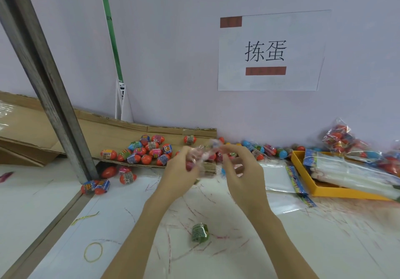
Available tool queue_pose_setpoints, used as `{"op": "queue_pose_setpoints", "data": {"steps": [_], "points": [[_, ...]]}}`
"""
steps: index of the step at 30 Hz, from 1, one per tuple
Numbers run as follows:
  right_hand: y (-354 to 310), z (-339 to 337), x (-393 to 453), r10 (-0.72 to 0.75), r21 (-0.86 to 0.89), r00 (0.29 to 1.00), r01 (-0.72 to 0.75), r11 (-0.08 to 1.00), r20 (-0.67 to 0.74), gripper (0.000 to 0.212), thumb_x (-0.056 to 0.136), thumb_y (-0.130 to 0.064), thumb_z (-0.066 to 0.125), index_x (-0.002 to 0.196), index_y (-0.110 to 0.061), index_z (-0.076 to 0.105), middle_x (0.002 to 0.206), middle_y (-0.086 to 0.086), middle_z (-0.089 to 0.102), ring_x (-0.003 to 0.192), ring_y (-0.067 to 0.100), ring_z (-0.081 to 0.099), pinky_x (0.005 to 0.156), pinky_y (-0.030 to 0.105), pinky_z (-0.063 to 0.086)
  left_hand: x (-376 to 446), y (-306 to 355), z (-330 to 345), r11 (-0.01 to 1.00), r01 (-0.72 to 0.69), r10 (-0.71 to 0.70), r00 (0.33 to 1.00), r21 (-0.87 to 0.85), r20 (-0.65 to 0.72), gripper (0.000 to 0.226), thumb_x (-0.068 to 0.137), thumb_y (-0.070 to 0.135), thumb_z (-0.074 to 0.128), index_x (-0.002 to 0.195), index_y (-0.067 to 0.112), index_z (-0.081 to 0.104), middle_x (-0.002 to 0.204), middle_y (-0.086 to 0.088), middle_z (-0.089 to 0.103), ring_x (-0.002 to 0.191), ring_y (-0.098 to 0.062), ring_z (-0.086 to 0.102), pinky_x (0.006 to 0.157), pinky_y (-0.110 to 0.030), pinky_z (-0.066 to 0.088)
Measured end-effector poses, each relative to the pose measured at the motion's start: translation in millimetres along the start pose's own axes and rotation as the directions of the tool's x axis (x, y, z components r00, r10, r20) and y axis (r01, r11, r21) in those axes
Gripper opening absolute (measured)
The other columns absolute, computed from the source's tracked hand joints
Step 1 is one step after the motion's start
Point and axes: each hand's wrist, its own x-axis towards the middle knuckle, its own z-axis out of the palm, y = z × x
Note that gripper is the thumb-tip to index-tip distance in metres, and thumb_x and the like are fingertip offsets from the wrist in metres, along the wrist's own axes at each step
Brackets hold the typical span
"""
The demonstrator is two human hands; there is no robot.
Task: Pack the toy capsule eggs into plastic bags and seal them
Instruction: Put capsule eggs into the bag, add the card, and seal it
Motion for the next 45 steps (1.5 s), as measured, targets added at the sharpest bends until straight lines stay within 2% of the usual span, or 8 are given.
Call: {"op": "queue_pose_setpoints", "data": {"steps": [5, 10, 16, 19, 22, 26, 37, 45], "points": [[6.6, 0.3, 0.9, 0.167, 0.03, 0.984, -0.165, 0.986, -0.068, 0.029, 0.103, -0.009, 0.057, 0.102, -0.037, 0.068, 0.099, -0.018, 0.071, 0.083, 0.009, 0.068, 0.068, 0.023, 0.056, 4.0, -15.5, -8.5, 0.99, -0.047, 0.078, 0.971, 0.136, -0.226, 0.018, 0.102, 0.021, 0.066, 0.12, 0.019, 0.066, 0.112, 0.0, 0.053, 0.082, 0.001, 0.057, 0.066, -0.005, 0.043], [10.2, 0.1, -0.2, 0.219, 0.041, 0.973, -0.217, 0.975, -0.075, 0.029, 0.103, -0.007, 0.055, 0.099, -0.032, 0.068, 0.089, -0.019, 0.07, 0.072, 0.01, 0.069, 0.066, 0.02, 0.055, 2.2, -29.7, 1.1, 0.95, 0.022, -0.029, 0.999, 0.31, 0.019, 0.029, 0.101, 0.031, 0.067, 0.129, 0.032, 0.066, 0.128, 0.001, 0.034, 0.097, -0.007, 0.055, 0.089, -0.02, 0.04], [18.0, 3.5, -1.7, 0.351, 0.054, 0.935, -0.349, 0.936, -0.046, 0.028, 0.103, -0.005, 0.053, 0.097, -0.027, 0.068, 0.092, -0.008, 0.072, 0.066, 0.007, 0.069, 0.056, 0.014, 0.047, 1.2, -25.8, 0.8, 0.945, -0.025, 0.057, 0.995, 0.327, -0.087, 0.03, 0.101, 0.028, 0.067, 0.131, 0.025, 0.068, 0.121, 0.0, 0.044, 0.088, -0.005, 0.051, 0.087, -0.024, 0.046], [17.1, 0.5, -1.3, 0.401, 0.084, 0.916, -0.399, 0.913, 0.002, 0.028, 0.104, -0.004, 0.051, 0.106, -0.027, 0.068, 0.1, -0.003, 0.073, 0.074, 0.008, 0.072, 0.06, 0.023, 0.054, -0.7, -7.8, -4.9, 0.995, -0.096, 0.094, 0.988, -0.01, -0.122, 0.023, 0.099, 0.029, 0.072, 0.12, 0.036, 0.072, 0.111, 0.006, 0.068, 0.096, -0.005, 0.065, 0.088, -0.022, 0.054], [11.8, -0.2, -0.3, 0.298, 0.213, 0.942, -0.326, 0.921, 0.152, 0.036, 0.104, -0.003, 0.055, 0.126, -0.029, 0.067, 0.112, -0.007, 0.073, 0.095, 0.011, 0.072, 0.066, 0.027, 0.06, -4.0, 9.3, -8.2, 0.866, 0.006, 0.086, 0.983, -0.5, 0.159, 0.029, 0.092, 0.04, 0.077, 0.121, 0.034, 0.076, 0.113, 0.0, 0.078, 0.104, -0.017, 0.074, 0.087, -0.031, 0.061], [8.3, 1.3, -0.1, 0.197, 0.222, 0.928, -0.274, 0.936, 0.316, 0.03, 0.101, -0.012, 0.064, 0.124, -0.031, 0.071, 0.109, -0.018, 0.074, 0.092, 0.009, 0.071, 0.067, 0.024, 0.059, -7.6, 9.7, -6.9, 0.866, 0.006, 0.168, 0.939, -0.5, 0.301, 0.033, 0.096, 0.034, 0.075, 0.128, 0.028, 0.073, 0.121, -0.004, 0.076, 0.114, -0.023, 0.072, 0.09, -0.031, 0.06], [15.0, -8.3, 6.4, 0.269, 0.27, 0.95, -0.22, 0.937, -0.158, 0.035, 0.089, -0.015, 0.081, 0.114, -0.029, 0.063, 0.104, -0.022, 0.068, 0.094, 0.007, 0.07, 0.076, 0.019, 0.057, -8.0, 5.9, -3.2, 0.957, 0.048, 0.026, 0.968, -0.287, 0.25, 0.034, 0.082, 0.041, 0.089, 0.111, 0.031, 0.072, 0.097, 0.006, 0.081, 0.071, -0.022, 0.078, 0.063, -0.024, 0.061], [10.7, -9.0, 5.9, 0.054, 0.079, 0.995, -0.047, 0.996, -0.082, 0.037, 0.09, -0.009, 0.08, 0.112, -0.032, 0.061, 0.106, -0.016, 0.069, 0.092, 0.004, 0.072, 0.072, 0.014, 0.056, -8.9, 8.1, -1.2, 0.972, -0.047, 0.112, 0.953, -0.23, 0.281, 0.031, 0.079, 0.036, 0.092, 0.105, 0.039, 0.075, 0.096, 0.006, 0.08, 0.072, -0.009, 0.074, 0.067, -0.022, 0.06]]}}
